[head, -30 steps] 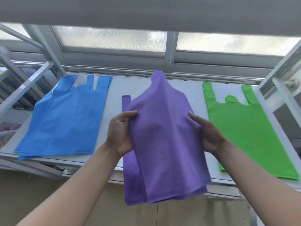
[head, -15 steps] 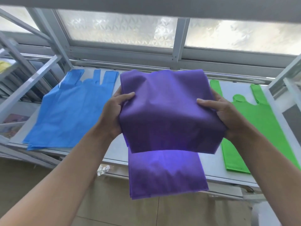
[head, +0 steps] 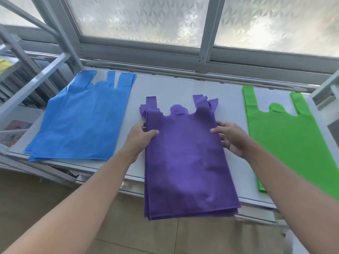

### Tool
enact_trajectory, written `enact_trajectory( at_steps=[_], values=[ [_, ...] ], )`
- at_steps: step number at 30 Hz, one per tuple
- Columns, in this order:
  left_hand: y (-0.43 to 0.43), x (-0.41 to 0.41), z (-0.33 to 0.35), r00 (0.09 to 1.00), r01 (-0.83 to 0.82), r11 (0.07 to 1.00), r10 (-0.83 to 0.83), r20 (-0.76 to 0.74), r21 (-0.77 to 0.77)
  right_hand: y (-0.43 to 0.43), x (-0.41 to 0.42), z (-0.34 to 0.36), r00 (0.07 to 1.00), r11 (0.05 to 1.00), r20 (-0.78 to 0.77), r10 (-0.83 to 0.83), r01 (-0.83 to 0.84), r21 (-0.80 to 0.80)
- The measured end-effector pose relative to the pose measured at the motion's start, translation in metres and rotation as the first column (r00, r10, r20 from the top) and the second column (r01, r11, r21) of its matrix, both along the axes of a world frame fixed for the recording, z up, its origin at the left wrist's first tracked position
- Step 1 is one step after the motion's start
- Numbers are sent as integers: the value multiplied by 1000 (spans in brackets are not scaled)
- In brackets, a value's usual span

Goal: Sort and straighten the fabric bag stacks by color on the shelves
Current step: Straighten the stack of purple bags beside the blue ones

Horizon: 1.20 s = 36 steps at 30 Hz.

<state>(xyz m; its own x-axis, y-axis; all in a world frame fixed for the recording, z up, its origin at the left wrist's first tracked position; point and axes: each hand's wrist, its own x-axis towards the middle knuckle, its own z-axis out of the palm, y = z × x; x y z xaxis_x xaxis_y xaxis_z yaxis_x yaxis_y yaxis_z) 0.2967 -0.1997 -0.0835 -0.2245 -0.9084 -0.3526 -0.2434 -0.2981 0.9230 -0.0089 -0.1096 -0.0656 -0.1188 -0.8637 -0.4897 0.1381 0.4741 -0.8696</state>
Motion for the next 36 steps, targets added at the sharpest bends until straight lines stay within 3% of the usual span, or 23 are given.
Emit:
enact_trajectory(
  at_steps=[3, 7, 11, 14, 16, 20, 22, 25, 28, 30, 34, 36],
  values=[
    [-26, -12, 4, 998, -68, 998, 68, 15, -5, -27, -2, 4, 996, 996, -35, -87, 86, -25],
    [-58, -27, 12, 979, -202, 970, 195, 65, 138, -62, -2, 8, 980, 990, -164, -114, 126, 63],
    [-72, -32, 11, 973, -220, 968, 227, -47, 124, -85, 1, 6, 954, 990, -265, -140, 135, -34],
    [-71, -24, 7, 947, -183, 982, 190, -260, 48, -87, -2, 6, 988, 982, -95, -120, 105, -156],
    [-73, -18, 0, 931, -175, 982, 188, -313, 70, -85, -6, 1, 998, 990, 26, -54, 57, -131],
    [-77, -17, -9, 939, -201, 954, 252, -234, 220, -89, -5, -13, 992, 997, -101, -75, 75, 1],
    [-81, -21, -9, 955, -216, 957, 248, -160, 196, -96, -4, -16, 978, 995, -186, -98, 101, 4],
    [-89, -27, -3, 959, -171, 979, 192, -208, 115, -105, 0, -15, 955, 996, -284, -83, 75, -38],
    [-94, -23, 4, 944, -77, 997, 77, -321, 12, -110, -3, -11, 986, 994, -155, -60, 45, -98],
    [-93, -20, 8, 932, -20, 1000, 27, -362, 22, -110, -5, -7, 998, 995, -62, -23, 17, -94],
    [-95, -30, 7, 978, -86, 981, 117, -173, 176, -112, -4, -6, 995, 1000, -94, 18, -20, -20],
    [-101, -36, 9, 977, -95, 962, 139, -161, 255, -117, 0, -2, 994, 1000, -107, 17, -18, -8]
  ],
)
